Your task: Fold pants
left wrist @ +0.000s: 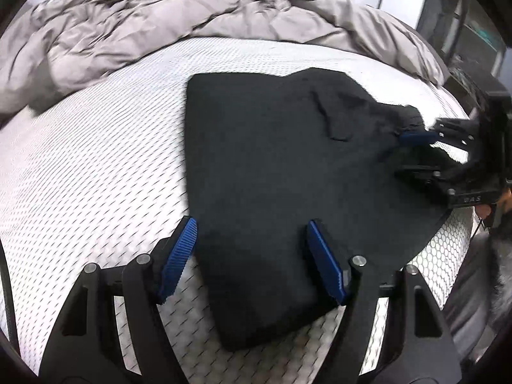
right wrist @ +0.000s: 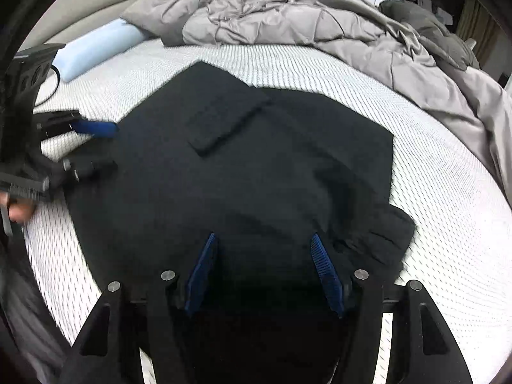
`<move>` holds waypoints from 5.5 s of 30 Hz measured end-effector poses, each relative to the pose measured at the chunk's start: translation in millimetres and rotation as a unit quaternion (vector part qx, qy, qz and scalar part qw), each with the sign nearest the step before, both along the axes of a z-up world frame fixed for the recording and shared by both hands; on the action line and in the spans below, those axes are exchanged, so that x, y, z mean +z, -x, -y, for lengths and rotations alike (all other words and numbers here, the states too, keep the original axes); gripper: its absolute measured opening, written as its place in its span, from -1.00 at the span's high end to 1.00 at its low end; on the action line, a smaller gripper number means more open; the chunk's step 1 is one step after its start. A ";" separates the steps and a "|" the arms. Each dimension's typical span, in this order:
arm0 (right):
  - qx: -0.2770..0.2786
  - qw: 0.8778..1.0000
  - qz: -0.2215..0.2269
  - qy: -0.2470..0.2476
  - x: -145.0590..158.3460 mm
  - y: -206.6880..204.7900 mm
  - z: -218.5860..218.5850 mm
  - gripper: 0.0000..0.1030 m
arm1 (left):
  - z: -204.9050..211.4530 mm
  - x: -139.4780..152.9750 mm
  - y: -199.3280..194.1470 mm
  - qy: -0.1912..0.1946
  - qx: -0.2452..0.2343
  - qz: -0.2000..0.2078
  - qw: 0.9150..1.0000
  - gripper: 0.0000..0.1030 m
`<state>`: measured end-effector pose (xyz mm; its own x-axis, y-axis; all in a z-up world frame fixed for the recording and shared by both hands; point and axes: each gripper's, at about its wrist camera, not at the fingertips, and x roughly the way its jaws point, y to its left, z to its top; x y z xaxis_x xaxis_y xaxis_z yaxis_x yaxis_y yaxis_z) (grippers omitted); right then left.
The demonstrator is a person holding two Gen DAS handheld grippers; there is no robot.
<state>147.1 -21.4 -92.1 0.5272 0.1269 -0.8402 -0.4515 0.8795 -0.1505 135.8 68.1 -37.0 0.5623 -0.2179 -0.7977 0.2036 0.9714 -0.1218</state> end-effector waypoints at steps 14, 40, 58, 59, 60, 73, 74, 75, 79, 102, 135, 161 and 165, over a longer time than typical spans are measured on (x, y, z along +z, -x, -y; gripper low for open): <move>-0.038 0.999 -0.034 0.017 -7.8 -52.0 -14.6 -0.13 | 42.8 -2.6 -67.0 -0.006 -0.054 -0.004 0.999 -0.29; -0.043 0.999 -0.007 -0.012 11.7 -46.2 30.2 0.14 | 11.5 0.9 -95.6 -0.012 0.017 -0.014 1.000 -0.24; -0.132 0.954 -0.024 -0.269 11.0 -36.2 94.0 0.38 | -51.0 -4.8 -42.8 0.115 0.076 -0.012 0.990 0.37; -0.131 0.954 -0.013 -0.269 16.3 -40.1 90.2 0.39 | -50.5 -5.1 -44.7 0.110 0.081 -0.014 0.990 0.37; -0.137 0.956 -0.012 -0.261 17.0 -45.7 89.5 0.39 | -50.8 -5.6 -45.8 0.112 0.084 -0.018 0.990 0.37; -0.107 0.978 -0.006 -0.180 26.9 -3.5 79.1 -0.38 | -16.0 16.5 6.9 0.056 0.090 0.043 0.993 -0.02; -0.105 0.982 -0.009 -0.159 22.2 -1.0 77.9 -0.38 | -9.8 15.3 10.7 0.047 0.086 0.044 0.994 -0.03; -0.112 0.984 -0.014 -0.137 16.1 2.2 80.1 -0.40 | -4.3 14.5 16.2 0.027 0.085 0.046 0.995 -0.03; -0.126 0.983 -0.013 -0.136 13.3 20.0 101.0 -0.49 | 0.2 14.0 33.1 0.021 0.103 0.045 0.993 -0.05; -0.069 0.958 0.234 -0.151 56.2 122.1 43.6 -1.00 | 49.4 43.0 108.0 0.040 0.093 0.190 0.977 -0.98; -0.074 0.952 0.243 -0.169 51.8 120.7 43.5 -1.00 | 45.7 37.0 98.9 0.040 0.091 0.199 0.975 -0.98; -0.072 0.954 0.239 -0.164 51.9 120.7 46.4 -1.00 | 40.2 36.9 97.0 0.038 0.085 0.200 0.975 -0.98; -0.069 0.955 0.238 -0.164 52.0 119.9 47.4 -1.00 | 38.7 37.1 96.2 0.038 0.083 0.201 0.975 -0.98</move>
<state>27.3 -68.7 -40.1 0.8708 0.2430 -0.4274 -0.2761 0.9610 -0.0160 39.6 29.4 0.2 0.8590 -0.1463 -0.4906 0.0896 0.9865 -0.1373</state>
